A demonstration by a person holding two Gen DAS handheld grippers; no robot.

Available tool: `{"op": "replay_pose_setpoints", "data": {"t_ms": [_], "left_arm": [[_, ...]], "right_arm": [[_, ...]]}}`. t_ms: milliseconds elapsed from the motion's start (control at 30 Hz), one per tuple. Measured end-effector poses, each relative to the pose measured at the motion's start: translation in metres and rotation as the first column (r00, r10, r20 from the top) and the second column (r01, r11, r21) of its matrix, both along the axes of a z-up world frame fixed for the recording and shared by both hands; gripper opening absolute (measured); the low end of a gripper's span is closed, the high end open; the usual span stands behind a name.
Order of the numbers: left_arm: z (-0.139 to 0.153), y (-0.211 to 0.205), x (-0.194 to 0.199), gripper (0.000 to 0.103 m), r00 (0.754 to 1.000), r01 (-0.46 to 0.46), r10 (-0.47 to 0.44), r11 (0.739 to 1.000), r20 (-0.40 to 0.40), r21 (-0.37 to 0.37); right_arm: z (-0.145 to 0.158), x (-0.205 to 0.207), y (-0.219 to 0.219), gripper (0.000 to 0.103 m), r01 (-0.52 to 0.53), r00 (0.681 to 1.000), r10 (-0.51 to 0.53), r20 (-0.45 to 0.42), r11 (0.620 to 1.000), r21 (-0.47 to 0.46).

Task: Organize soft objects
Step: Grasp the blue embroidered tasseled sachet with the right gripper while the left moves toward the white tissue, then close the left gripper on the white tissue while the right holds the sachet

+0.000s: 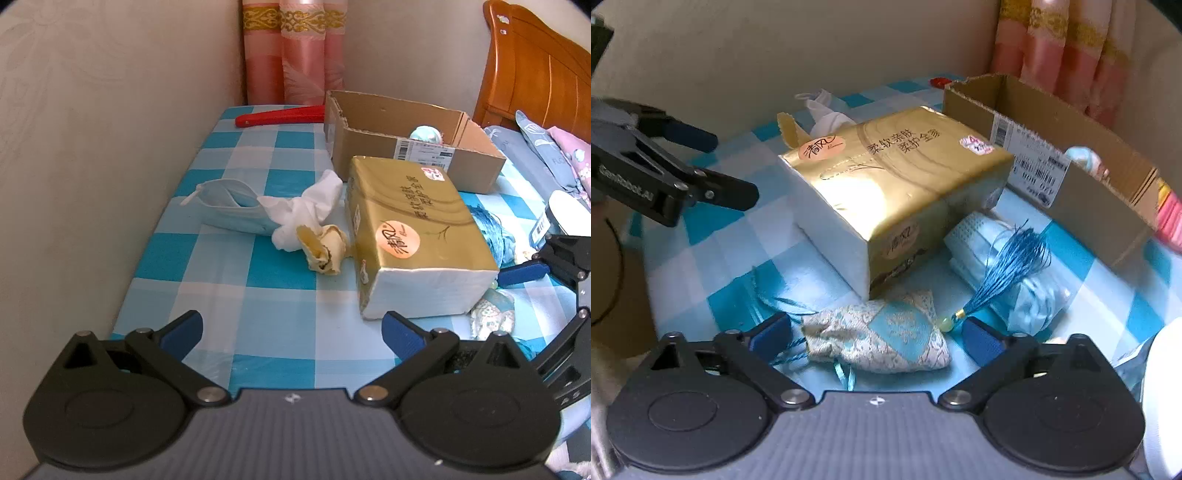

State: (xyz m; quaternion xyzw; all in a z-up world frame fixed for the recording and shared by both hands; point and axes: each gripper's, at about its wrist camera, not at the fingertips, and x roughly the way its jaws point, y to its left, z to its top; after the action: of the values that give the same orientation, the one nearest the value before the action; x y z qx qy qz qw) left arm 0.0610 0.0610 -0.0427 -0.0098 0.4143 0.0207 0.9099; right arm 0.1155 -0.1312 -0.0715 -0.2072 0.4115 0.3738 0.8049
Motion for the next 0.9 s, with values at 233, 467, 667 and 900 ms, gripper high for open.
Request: {"op": "replay_pose_setpoints", "data": {"t_ms": [233,467,667,900], "left_arm": [[-0.001,0.002,0.001,0.102,1.0,0.001,0.0,1.0,0.005,-0.004],[-0.001,0.006,0.007,0.102,1.0,-0.004,0.004,1.0,0.02,-0.006],[0.003,0.007,0.013,0.102,0.999,-0.017,0.017,1.0,0.044,-0.008],[0.003,0.005,0.014,0.1,0.999,-0.019,0.019,1.0,0.051,0.005]], "right_arm": [[0.006,-0.003,-0.007,0.077,0.092,0.995,-0.093,0.021,0.996,0.017],[0.008,-0.006,-0.03,0.074,0.267,0.963,-0.266,0.053,0.964,-0.007],[0.008,-0.003,-0.045,0.074,0.335,0.942,-0.336,0.026,0.942,0.026],[0.007,-0.014,-0.048,0.074,0.323,0.946,-0.323,0.022,0.946,0.012]]}}
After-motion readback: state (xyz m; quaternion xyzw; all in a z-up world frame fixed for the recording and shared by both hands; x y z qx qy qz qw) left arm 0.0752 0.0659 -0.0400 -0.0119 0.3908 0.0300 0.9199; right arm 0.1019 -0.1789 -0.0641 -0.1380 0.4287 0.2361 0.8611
